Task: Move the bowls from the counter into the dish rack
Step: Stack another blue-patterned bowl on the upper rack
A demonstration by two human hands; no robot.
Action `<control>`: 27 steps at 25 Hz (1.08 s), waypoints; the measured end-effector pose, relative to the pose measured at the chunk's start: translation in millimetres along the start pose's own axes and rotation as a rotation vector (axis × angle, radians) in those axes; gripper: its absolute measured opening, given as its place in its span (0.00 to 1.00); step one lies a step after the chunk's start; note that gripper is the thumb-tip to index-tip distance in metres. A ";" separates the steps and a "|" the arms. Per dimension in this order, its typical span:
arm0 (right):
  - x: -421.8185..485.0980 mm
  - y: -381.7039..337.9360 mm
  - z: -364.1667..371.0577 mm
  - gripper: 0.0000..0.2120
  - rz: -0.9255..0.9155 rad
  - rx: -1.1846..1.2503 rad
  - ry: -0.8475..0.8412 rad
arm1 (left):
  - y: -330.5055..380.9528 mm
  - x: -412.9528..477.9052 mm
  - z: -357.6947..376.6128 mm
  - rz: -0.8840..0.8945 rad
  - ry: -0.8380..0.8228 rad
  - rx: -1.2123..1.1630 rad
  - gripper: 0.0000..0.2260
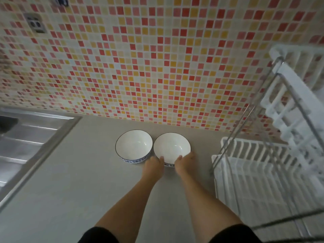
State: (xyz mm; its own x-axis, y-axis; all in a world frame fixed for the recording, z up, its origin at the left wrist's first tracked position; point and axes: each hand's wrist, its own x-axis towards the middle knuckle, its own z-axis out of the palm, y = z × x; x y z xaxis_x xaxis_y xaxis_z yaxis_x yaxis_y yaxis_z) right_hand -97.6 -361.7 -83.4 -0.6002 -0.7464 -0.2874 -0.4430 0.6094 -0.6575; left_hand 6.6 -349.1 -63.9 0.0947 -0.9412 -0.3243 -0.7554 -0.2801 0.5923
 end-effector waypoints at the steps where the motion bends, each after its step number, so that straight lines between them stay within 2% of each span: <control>1: 2.8 1.3 2.5 0.25 0.025 0.033 -0.036 | 1.7 3.2 2.6 -0.028 -0.022 -0.023 0.19; 3: 5.5 5.3 4.4 0.25 0.042 0.081 -0.072 | 5.2 6.5 6.9 -0.070 -0.020 -0.053 0.19; 6: -3.5 15.8 2.7 0.24 0.002 0.061 -0.011 | 5.6 3.4 10.0 -0.092 -0.026 -0.051 0.16; 9: -29.0 37.1 -2.5 0.23 -0.070 0.070 0.035 | -2.8 -10.3 5.3 -0.072 -0.017 -0.006 0.10; 13: -73.6 71.8 -10.6 0.26 -0.185 0.108 -0.031 | -26.1 -50.9 -5.8 -0.059 0.023 0.116 0.15; 15: -104.0 81.7 -19.5 0.28 -0.241 0.174 -0.044 | -35.1 -84.9 -13.6 -0.069 0.051 0.043 0.15; 19: -168.4 91.8 -45.3 0.28 -0.392 0.302 -0.007 | -49.4 -154.3 -35.2 0.017 0.176 -0.033 0.18; 22: -217.5 95.6 -67.2 0.25 -0.509 0.378 0.014 | -58.5 -210.2 -55.4 0.085 0.337 -0.054 0.17; 27: -279.7 64.2 -124.4 0.19 -0.647 0.593 0.035 | -42.1 -284.2 -93.9 0.240 0.648 -0.317 0.17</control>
State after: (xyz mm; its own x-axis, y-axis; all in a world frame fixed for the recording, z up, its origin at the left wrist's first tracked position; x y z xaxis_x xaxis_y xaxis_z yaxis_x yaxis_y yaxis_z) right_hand -41.0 -80.5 41.5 -0.3758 -0.8828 0.2818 -0.2899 -0.1768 -0.9406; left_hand 72.4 -87.5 72.6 0.3871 -0.8784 0.2803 -0.5899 -0.0023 0.8075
